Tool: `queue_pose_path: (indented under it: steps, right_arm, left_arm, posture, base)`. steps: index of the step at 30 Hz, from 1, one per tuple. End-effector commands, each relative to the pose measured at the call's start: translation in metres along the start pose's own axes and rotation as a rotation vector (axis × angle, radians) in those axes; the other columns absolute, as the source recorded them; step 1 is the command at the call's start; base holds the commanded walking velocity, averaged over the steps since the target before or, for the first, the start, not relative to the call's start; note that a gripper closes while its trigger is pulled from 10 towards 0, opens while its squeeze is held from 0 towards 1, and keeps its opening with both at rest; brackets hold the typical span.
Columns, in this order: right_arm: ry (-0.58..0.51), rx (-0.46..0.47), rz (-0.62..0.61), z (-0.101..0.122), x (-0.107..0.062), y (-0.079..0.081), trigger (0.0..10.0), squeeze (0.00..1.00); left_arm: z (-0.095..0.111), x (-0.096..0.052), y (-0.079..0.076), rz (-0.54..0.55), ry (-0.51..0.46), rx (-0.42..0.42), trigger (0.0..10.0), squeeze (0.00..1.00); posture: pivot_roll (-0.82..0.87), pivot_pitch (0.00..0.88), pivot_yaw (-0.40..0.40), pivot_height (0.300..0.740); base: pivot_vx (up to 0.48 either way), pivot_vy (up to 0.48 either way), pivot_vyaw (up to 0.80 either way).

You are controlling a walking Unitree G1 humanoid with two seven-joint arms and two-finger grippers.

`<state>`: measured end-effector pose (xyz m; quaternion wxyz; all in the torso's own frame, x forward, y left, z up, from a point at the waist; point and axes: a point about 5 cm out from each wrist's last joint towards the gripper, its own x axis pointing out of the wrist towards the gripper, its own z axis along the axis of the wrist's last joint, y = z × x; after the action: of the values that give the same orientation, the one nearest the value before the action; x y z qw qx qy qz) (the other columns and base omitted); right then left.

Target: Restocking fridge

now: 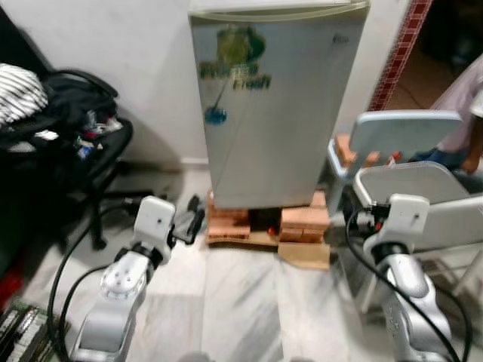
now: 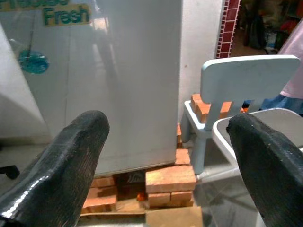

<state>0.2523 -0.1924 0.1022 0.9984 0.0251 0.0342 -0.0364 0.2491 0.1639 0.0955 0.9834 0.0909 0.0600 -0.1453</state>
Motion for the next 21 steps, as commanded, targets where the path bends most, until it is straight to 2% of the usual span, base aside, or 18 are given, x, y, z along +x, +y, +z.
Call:
queue_pose_path:
  steps: [1,11,14,21]
  right_arm:
    - [-0.024,-0.011,-0.004,0.0057,0.0024,-0.0023,10.0,0.00]
    - [-0.029,-0.010,-0.008,0.0067,0.0032,-0.0024,10.0,0.00]
    - [-0.026,-0.011,-0.008,0.0065,0.0036,-0.0020,10.0,0.00]
    - [-0.026,-0.012,-0.005,0.0065,0.0055,-0.0004,10.0,0.00]
  left_arm:
    - [0.0031,0.0008,-0.0010,-0.009,-0.013,-0.007,10.0,0.00]
    - [0.0066,0.0011,-0.0034,-0.048,-0.037,-0.015,10.0,0.00]
    - [0.0069,0.0007,-0.0029,-0.048,-0.042,-0.022,10.0,0.00]
    - [0.0063,0.0006,-0.0013,-0.032,-0.034,-0.041,10.0,0.00]
  posture:
    - [0.02,0.000,0.034,0.740]
    - [0.02,0.000,0.033,0.740]
    - [0.02,0.000,0.033,0.740]
    - [0.02,0.000,0.030,0.740]
  base:
    - [0.000,0.480,0.00]
    - [0.000,0.465,0.00]
    - [0.265,0.401,0.00]
    - [0.299,0.376,-0.69]
